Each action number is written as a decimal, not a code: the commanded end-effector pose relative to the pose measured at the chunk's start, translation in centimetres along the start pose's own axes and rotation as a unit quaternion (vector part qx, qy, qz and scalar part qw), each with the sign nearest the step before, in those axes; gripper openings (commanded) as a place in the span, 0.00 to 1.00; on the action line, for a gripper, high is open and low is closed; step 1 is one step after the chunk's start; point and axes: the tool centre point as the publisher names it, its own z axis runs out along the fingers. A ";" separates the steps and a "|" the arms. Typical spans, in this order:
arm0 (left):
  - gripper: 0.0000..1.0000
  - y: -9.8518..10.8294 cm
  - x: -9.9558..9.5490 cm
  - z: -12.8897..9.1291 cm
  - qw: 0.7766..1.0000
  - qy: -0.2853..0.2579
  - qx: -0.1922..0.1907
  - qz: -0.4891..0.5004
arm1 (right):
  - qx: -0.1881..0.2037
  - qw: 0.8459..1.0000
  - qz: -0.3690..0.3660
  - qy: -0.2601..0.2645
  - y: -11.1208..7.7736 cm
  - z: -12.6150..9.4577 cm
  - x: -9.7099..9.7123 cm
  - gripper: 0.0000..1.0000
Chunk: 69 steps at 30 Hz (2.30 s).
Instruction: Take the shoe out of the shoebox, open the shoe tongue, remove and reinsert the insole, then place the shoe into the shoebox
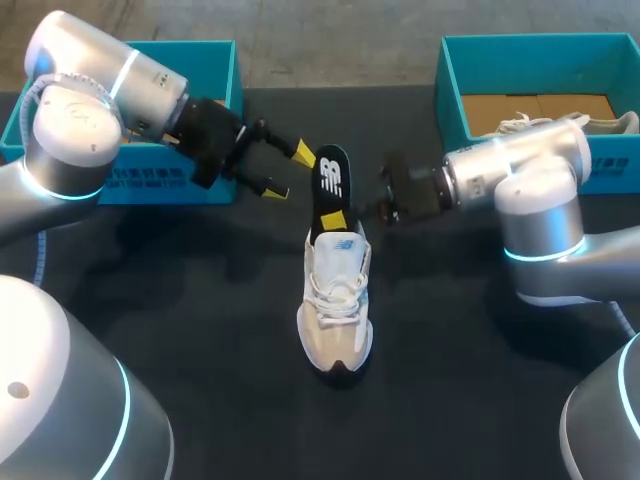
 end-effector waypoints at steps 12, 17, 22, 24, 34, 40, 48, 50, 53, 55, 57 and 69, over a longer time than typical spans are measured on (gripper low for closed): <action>1.00 -0.5 0.2 0.3 1.000 0.000 0.007 0.001 | 0.015 0.999 0.027 0.008 -2.3 1.2 0.8 0.04; 1.00 -0.6 0.2 0.5 1.000 -0.001 0.012 0.001 | 0.005 1.000 0.013 -0.009 -1.4 0.4 1.0 0.33; 1.00 -0.7 0.2 0.6 1.000 -0.002 0.019 0.001 | -0.002 1.000 -0.006 -0.022 -0.3 -0.3 1.0 0.34; 1.00 -0.8 0.3 0.7 1.000 -0.003 0.021 0.000 | -0.004 1.000 -0.011 -0.024 0.2 -0.6 1.0 0.35; 1.00 -1.1 1.6 1.1 0.998 0.011 0.058 -0.013 | -0.002 0.999 -0.019 -0.027 1.2 -1.2 0.0 0.07; 1.00 -1.2 2.0 1.2 0.998 0.018 0.065 -0.016 | 0.000 1.000 -0.010 -0.024 0.5 -1.2 -0.1 0.00; 1.00 -1.5 1.9 1.5 0.997 0.017 0.067 -0.016 | 0.009 1.000 0.012 -0.013 -0.8 -0.6 0.1 0.00; 1.00 -1.5 1.9 1.6 0.997 0.017 0.068 -0.014 | 0.017 1.000 0.018 -0.008 -1.2 -0.3 0.3 0.00; 1.00 -1.5 1.8 1.7 0.997 0.016 0.068 -0.012 | 0.027 0.999 0.024 -0.001 -1.6 0.2 0.5 0.00; 1.00 -1.5 1.7 1.8 0.998 0.015 0.068 -0.011 | 0.027 0.999 0.030 0.004 -1.8 0.5 0.8 0.00; 1.00 -1.5 1.6 1.8 0.998 0.014 0.068 -0.010 | 0.035 0.999 0.036 0.007 -2.1 0.7 0.9 0.00; 1.00 -1.7 1.3 2.1 0.998 0.011 0.068 -0.007 | 0.039 0.998 0.048 -0.004 -1.8 -0.2 1.2 0.28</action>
